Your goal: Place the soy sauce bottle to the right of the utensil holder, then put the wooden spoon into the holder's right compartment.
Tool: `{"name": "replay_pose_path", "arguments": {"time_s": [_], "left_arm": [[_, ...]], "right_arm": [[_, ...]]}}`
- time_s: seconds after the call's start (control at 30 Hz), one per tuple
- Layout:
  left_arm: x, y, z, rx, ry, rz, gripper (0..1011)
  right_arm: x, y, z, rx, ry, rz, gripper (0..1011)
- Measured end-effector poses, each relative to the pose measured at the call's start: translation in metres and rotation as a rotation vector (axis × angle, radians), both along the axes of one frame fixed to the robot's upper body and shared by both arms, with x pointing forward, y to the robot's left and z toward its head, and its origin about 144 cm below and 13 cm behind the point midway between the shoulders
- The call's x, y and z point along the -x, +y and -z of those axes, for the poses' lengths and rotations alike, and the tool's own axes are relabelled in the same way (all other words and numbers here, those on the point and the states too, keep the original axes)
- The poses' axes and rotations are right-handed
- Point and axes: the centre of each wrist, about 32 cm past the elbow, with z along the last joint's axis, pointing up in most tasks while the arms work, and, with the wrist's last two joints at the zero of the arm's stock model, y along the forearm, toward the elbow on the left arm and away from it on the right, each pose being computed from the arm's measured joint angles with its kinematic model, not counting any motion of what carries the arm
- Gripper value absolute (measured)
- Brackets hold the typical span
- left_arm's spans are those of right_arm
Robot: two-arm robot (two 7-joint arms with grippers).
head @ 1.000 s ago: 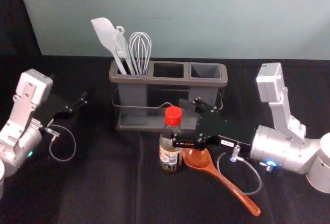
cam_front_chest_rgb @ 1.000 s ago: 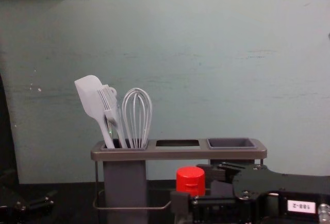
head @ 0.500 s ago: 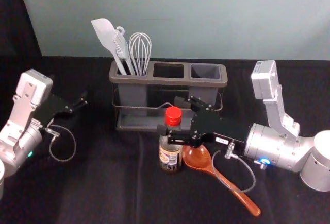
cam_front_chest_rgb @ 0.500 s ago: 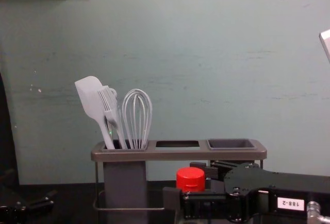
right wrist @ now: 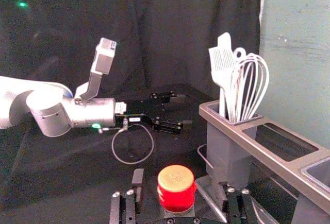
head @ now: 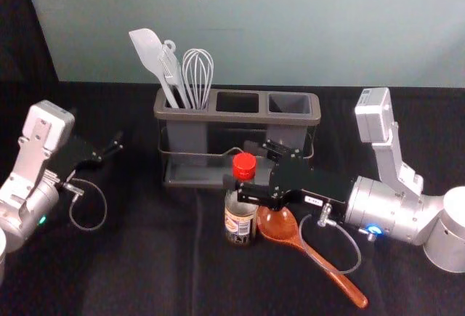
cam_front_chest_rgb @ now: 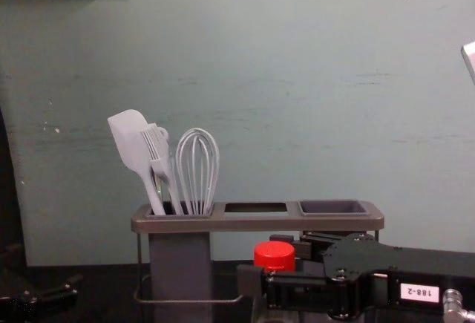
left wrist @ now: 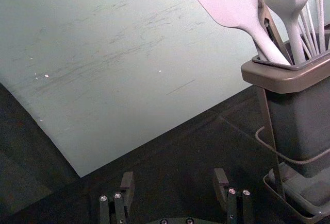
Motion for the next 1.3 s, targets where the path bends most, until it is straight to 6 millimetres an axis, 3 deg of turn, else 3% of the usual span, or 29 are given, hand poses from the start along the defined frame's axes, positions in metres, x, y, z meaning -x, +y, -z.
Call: {"name": "replay_pose_path", "arguments": {"time_s": [0.5, 1.0, 1.3], "left_arm": [[0.0, 0.0, 0.0, 0.0, 0.0, 0.0, 1005], [0.0, 0.0, 0.0, 0.0, 0.0, 0.0, 1005], [0.0, 0.0, 0.0, 0.0, 0.0, 0.0, 1005]], "right_arm": [[0.0, 0.0, 0.0, 0.001, -0.001, 0.0, 403], [0.006, -0.003, -0.008, -0.025, -0.024, -0.001, 393], [0.036, -0.02, -0.03, -0.034, -0.067, 0.052, 393]]}}
